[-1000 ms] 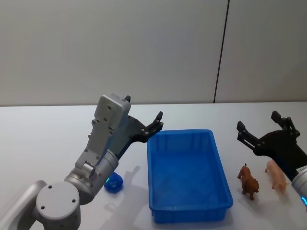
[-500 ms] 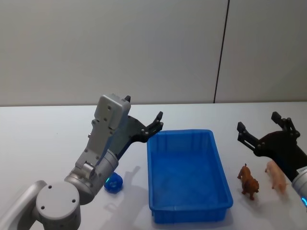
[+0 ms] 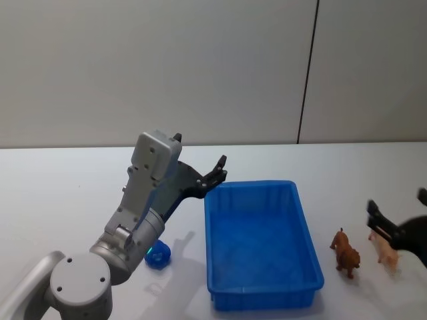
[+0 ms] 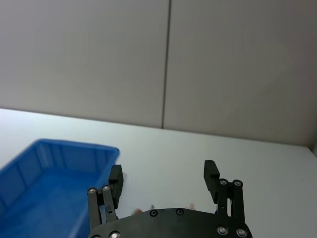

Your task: Pick up the two dolls from the table and place them into the box.

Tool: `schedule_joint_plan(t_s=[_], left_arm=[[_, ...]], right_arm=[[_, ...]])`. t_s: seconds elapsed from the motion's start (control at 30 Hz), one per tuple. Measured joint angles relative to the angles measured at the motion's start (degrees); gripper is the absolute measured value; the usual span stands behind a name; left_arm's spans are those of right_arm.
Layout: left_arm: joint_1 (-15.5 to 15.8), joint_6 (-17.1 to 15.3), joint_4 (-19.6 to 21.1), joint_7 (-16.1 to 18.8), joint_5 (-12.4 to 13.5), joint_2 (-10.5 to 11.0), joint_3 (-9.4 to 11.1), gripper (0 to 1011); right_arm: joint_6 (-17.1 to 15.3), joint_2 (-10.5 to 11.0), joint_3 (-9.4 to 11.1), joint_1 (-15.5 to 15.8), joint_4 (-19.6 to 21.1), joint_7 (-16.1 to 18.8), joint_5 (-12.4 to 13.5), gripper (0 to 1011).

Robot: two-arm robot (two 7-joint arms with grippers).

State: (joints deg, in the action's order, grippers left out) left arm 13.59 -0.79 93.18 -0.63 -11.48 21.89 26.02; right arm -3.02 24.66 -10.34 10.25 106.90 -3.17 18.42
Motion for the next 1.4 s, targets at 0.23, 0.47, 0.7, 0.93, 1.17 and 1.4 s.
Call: schedule_joint_plan(t_s=[0.23,0.47,0.7,0.93,1.17,1.4], left_arm=[[0.0,0.0,0.0,0.0,0.0,0.0,0.0,1001],[0.0,0.0,0.0,0.0,0.0,0.0,0.0,1001],[0.0,0.0,0.0,0.0,0.0,0.0,0.0,1001],[0.0,0.0,0.0,0.0,0.0,0.0,0.0,1001],[0.0,0.0,0.0,0.0,0.0,0.0,0.0,1001],[0.0,0.0,0.0,0.0,0.0,0.0,0.0,1001]], right_arm=[[-2.2,2.7,1.8,5.1,2.6,-4.8,1.1,1001],[-6.8,3.8,2.9,6.1,2.7,-7.6,1.5,1001],[-11.6,2.9,3.0,3.0,-0.2,-7.6,0.9,1001],[-15.3,0.5,2.0,-2.2,-5.6,-5.1,-0.7,1001],[-17.3,-2.0,0.9,-7.1,-11.2,-2.1,-1.9,1001],[-18.6,-4.3,-0.1,-11.4,-16.4,0.3,-2.7,1001]])
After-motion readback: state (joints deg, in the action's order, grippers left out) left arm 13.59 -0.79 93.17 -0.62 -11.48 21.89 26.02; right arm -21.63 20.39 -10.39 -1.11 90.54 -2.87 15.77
